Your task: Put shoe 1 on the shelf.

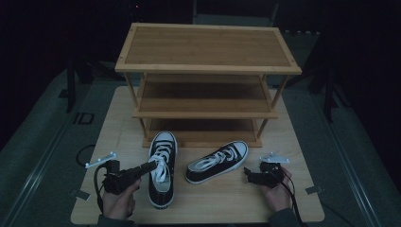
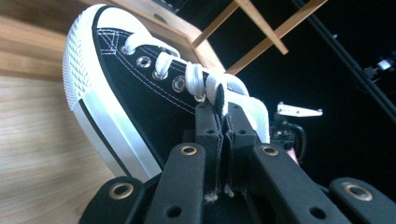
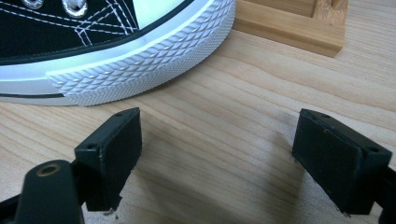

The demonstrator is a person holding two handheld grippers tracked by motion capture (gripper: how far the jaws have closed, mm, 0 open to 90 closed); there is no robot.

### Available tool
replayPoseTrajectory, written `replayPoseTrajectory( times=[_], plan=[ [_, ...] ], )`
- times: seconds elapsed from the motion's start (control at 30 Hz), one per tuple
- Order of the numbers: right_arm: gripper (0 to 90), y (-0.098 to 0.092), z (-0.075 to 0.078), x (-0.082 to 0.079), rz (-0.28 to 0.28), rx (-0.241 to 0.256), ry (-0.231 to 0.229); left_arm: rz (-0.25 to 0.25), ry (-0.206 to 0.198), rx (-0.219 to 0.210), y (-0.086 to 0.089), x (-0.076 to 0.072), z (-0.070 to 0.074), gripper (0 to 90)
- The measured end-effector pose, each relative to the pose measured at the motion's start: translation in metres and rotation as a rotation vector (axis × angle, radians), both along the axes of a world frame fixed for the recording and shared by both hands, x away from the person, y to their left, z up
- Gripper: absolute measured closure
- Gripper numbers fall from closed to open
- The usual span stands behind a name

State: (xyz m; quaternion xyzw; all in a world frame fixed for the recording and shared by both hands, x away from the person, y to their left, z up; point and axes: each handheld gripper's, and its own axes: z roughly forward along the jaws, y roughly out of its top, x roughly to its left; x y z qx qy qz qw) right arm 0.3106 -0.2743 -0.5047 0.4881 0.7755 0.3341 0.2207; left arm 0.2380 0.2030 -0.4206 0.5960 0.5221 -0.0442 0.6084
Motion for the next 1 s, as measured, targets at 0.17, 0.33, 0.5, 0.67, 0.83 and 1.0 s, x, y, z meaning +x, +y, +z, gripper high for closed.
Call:
replayPoseTrajectory(
  times=[0.17, 0.33, 0.5, 0.67, 0.83, 1.0],
  plan=[
    [15.3, 0.000, 0.000, 0.000, 0.000, 0.000, 0.000, -0.009, -0.010, -0.003, -0.001, 0.001, 0.010, 87.3],
    [15.3, 0.000, 0.000, 0.000, -0.001, 0.000, 0.000, -0.021, -0.019, -0.023, -0.003, 0.002, 0.019, 87.2],
    [15.3, 0.000, 0.000, 0.000, -0.001, 0.000, 0.000, -0.042, -0.022, -0.060, -0.004, 0.003, 0.029, 87.2],
    [15.3, 0.000, 0.000, 0.000, 0.000, 0.000, 0.001, -0.060, -0.032, -0.077, -0.007, 0.003, 0.041, 87.2],
    [15.3, 0.000, 0.000, 0.000, 0.000, 0.000, 0.000, -0.075, -0.044, -0.103, -0.010, 0.004, 0.052, 87.2],
    [15.3, 0.000, 0.000, 0.000, -0.001, 0.001, 0.001, -0.091, -0.041, -0.122, -0.014, 0.008, 0.061, 86.9]
  ],
)
